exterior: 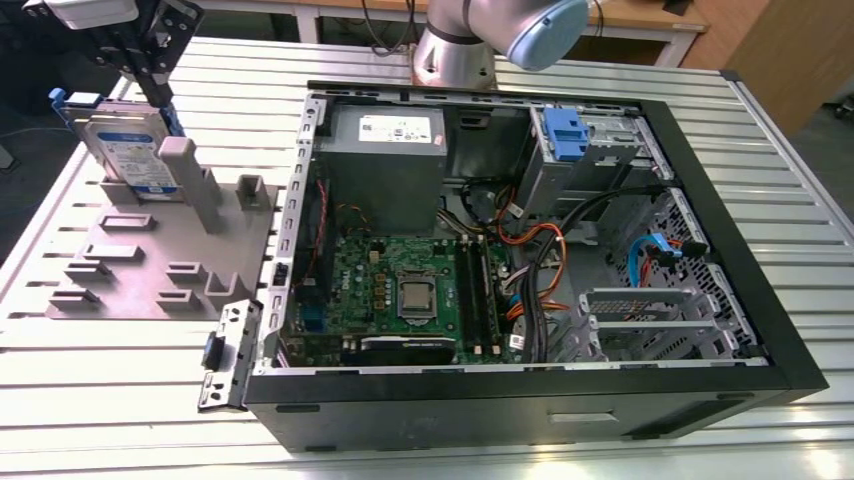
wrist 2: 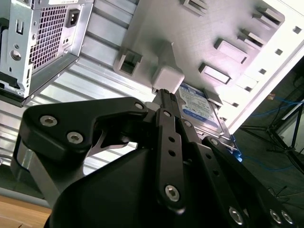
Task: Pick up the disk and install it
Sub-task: 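Reach for the disk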
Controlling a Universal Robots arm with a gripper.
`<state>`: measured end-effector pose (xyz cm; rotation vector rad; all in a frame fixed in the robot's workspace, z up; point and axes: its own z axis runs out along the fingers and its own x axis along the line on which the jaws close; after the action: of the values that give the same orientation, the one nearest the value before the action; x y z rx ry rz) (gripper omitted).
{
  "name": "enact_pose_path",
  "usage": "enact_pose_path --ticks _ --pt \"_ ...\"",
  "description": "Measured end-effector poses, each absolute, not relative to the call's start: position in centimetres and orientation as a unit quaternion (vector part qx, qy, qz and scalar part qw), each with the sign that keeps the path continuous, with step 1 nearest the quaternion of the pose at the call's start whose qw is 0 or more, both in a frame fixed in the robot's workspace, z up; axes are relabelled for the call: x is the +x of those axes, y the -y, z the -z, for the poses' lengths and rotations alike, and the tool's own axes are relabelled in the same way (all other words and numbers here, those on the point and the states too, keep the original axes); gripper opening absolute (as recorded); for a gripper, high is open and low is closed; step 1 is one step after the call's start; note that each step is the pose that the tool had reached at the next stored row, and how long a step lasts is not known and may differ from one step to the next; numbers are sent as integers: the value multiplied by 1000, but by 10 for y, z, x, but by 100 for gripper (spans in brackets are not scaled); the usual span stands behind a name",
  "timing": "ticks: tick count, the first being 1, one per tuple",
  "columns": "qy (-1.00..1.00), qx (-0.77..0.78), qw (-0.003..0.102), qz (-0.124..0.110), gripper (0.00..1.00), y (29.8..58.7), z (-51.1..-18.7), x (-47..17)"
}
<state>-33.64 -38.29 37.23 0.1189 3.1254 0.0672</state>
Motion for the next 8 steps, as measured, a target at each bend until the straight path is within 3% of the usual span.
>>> enact_pose_path --ticks 8 --pt "-999 38 6 -21 11 383 -372 -339"
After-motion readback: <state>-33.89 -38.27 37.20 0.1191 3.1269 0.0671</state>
